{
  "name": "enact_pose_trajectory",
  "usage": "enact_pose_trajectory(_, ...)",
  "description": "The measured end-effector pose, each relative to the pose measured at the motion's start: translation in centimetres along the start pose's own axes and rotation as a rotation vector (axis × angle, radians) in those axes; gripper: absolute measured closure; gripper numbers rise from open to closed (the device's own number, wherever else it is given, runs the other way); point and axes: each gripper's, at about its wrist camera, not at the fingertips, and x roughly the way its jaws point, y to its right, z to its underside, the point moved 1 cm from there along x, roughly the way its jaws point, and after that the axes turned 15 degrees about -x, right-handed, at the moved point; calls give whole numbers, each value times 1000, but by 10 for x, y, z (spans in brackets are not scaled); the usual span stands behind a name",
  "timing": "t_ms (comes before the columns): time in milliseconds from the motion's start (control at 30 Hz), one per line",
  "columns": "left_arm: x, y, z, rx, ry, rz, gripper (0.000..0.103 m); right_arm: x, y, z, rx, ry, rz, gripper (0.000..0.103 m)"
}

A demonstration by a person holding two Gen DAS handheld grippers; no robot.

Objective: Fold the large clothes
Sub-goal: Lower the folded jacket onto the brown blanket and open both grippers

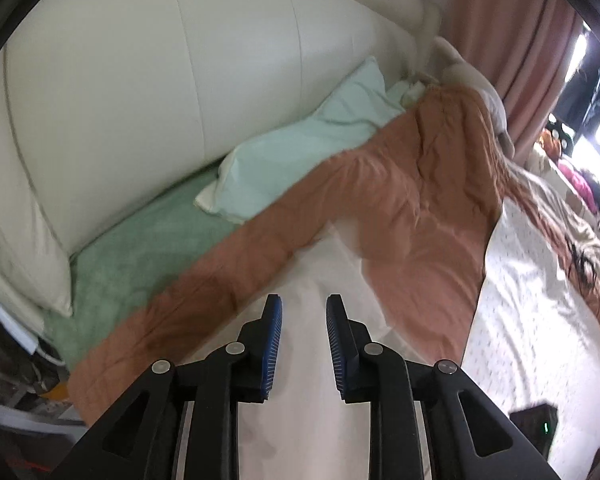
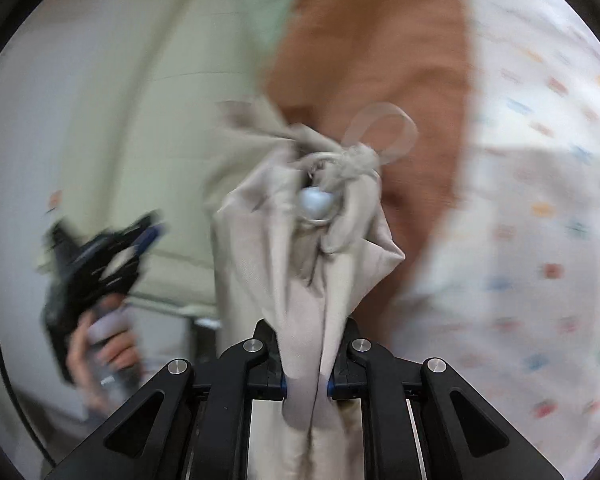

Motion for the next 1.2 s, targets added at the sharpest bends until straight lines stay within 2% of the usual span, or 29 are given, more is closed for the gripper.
enact_pose_trajectory(100,-11,-21,22,12,-7,-18,78,1,18,4,48,-9,-3,89)
enact_pose_trajectory(167,-17,-37,36,-5,-22,-27,71,0,14,5,31,-23,25,83)
enact_pose_trajectory(233,-25,-58,50,-46,-26,-24,59,0,9,5,17,-30,48,79)
enact_pose_trajectory(267,-29,-67,57,-62,-23,-20,58,-2,8,7,19,-38,62,78)
enact_pose_trajectory(400,-46,-94,82,-112,-8,-16,57,-10,5,5,9,-25,64,77)
enact_pose_trajectory(500,-52,-102,101,-135,10,-17,57,-19,9,7,-12,4,82,85)
enact_pose_trajectory(567,-52,-107,115,-155,-2,-17,57,-18,13,7,-11,2,110,86)
enact_pose_trajectory(733,-56,-119,156,-189,-15,-12,57,-14,35,6,63,6,98,85)
enact_pose_trajectory(767,-59,-120,163,-189,-13,-12,57,-17,31,7,58,7,121,82)
enact_pose_trajectory(833,-64,-122,171,-197,-15,-10,57,-28,18,9,1,13,190,71)
enact_pose_trajectory(900,-71,-120,179,-200,-19,-7,55,-40,5,14,-41,20,209,64)
enact_pose_trajectory(1000,-83,-108,187,-171,-4,3,36,-55,-14,19,-79,20,192,53)
enact_pose_trajectory(1033,-90,-103,190,-152,8,6,29,-61,-23,21,-111,18,198,46)
enact_pose_trajectory(1100,-105,-89,196,-116,42,21,21,-70,-39,26,-171,8,212,37)
enact_pose_trajectory(1200,-121,-78,200,-106,71,47,14,-86,-57,35,-241,-9,232,33)
